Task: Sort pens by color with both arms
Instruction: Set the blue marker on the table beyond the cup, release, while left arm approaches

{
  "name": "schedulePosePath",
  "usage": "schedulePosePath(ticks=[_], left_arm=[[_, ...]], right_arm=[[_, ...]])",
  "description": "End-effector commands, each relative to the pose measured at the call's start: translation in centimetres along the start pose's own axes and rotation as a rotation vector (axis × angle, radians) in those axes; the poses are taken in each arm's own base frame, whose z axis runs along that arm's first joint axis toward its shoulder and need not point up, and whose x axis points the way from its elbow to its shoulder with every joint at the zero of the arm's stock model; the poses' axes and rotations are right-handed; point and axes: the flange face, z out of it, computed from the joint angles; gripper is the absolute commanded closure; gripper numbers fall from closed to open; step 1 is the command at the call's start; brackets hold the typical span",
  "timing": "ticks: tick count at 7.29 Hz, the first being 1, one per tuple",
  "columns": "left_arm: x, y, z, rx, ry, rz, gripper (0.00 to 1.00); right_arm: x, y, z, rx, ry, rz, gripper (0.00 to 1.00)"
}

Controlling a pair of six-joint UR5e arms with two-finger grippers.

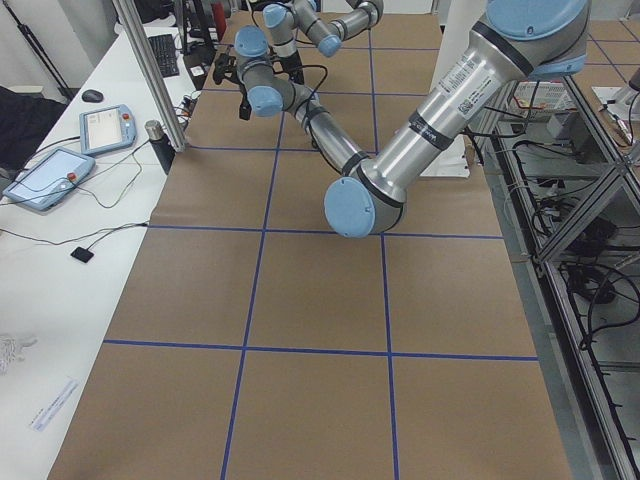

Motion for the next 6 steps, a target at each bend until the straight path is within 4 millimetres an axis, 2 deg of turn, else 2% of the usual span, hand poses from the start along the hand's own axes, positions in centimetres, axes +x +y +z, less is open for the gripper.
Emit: schedulePosePath(ticks=[1, 2, 3, 4, 5, 6], left_arm=[[0.2, -0.1, 0.3, -0.001, -0.002, 0.0, 0.01], [0.2, -0.2, 0.3, -0.001, -0.002, 0.0, 0.01], [0.2, -0.2, 0.3, -0.001, -0.002, 0.0, 0.01], [0.4, 0.1, 0.7, -0.007, 0.0, 0.002, 0.01], [0.8, 0.0, 0.7, -0.006, 0.003, 0.006, 0.01], [1.6, 0.9, 1.7, -0.012, 0.003, 0.013, 0.01]], right_arm=[[-1.0, -0.5, 0.1, 0.017, 0.016, -0.008, 0.66], [-0.9, -0.7, 0.3, 0.018, 0.02, -0.011, 0.65], [-1.1, -0.8, -0.1, 0.023, 0.016, -0.016, 0.59], [-1.2, -0.8, -1.4, 0.053, -0.017, -0.042, 0.28], [0.3, -2.0, -3.8, 0.106, -0.043, -0.062, 0.07], [2.0, -3.2, -7.7, 0.163, -0.064, -0.099, 0.03]])
